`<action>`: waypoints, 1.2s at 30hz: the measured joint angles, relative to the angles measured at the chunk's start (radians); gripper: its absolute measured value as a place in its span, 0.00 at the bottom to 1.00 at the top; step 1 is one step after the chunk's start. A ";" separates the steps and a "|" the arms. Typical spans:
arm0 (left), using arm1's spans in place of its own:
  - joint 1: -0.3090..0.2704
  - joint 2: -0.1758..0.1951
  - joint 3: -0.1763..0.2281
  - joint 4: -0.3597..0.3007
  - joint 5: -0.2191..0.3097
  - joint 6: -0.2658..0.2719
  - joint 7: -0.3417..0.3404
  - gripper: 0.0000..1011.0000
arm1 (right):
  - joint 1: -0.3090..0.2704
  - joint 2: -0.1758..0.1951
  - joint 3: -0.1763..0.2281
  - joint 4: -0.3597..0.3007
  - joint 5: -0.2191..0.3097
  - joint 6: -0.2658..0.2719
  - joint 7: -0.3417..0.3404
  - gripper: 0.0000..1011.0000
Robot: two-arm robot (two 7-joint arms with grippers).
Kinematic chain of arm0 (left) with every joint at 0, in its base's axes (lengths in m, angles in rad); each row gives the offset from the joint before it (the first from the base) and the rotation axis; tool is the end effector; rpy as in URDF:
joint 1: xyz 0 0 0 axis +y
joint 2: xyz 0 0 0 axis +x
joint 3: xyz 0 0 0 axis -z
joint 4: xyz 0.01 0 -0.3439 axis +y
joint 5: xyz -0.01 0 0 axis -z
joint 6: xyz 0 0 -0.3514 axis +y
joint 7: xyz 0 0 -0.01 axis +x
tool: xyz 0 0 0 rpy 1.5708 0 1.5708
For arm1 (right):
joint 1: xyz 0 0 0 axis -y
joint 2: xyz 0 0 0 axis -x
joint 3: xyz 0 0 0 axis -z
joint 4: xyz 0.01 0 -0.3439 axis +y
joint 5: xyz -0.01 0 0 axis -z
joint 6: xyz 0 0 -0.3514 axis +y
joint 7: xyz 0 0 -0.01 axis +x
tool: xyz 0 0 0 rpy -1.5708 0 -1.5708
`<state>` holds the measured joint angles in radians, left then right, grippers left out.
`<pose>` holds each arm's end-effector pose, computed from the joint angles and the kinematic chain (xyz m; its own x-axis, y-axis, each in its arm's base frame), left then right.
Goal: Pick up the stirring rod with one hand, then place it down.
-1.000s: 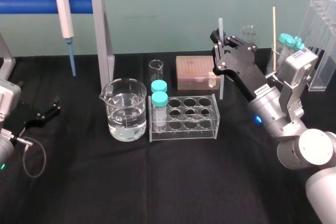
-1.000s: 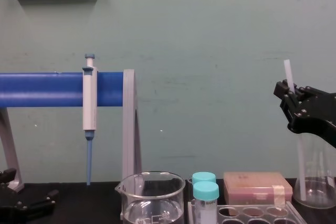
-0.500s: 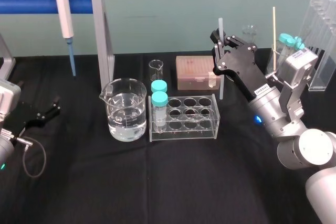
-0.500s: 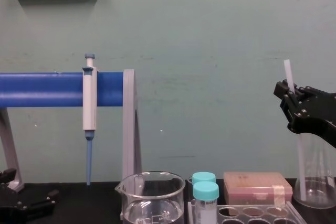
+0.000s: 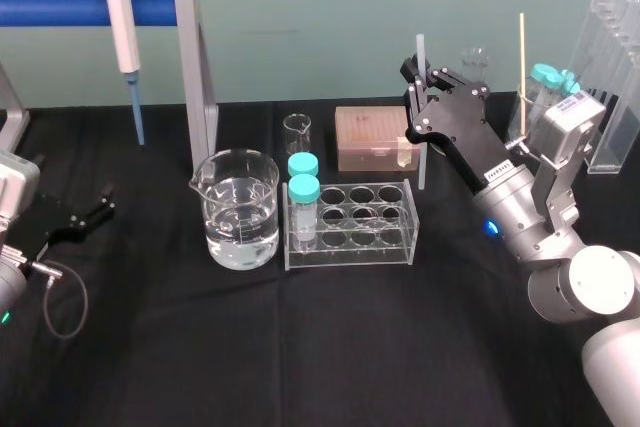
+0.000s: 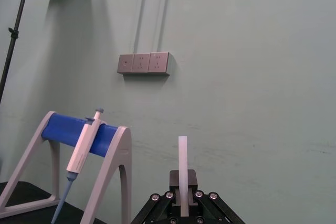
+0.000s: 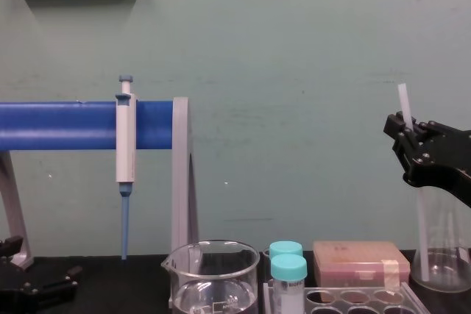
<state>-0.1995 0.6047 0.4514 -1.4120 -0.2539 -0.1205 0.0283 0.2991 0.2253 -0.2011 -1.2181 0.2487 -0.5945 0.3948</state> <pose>0.4071 0.1021 -0.3539 0.2923 0.8803 0.3737 -0.9553 0.2873 0.0703 0.4644 -0.0395 -0.3545 0.4342 -0.8766 0.2074 0.7610 0.4802 0.4362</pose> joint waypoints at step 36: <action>0.000 0.000 0.000 0.000 0.000 0.000 0.000 0.99 | 0.124 -0.047 0.000 0.208 0.102 -0.032 0.191 0.07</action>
<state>-0.1995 0.6047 0.4514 -1.4120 -0.2540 -0.1205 0.0282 0.4226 0.1787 -0.2009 -1.0100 0.3503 -0.6265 0.5861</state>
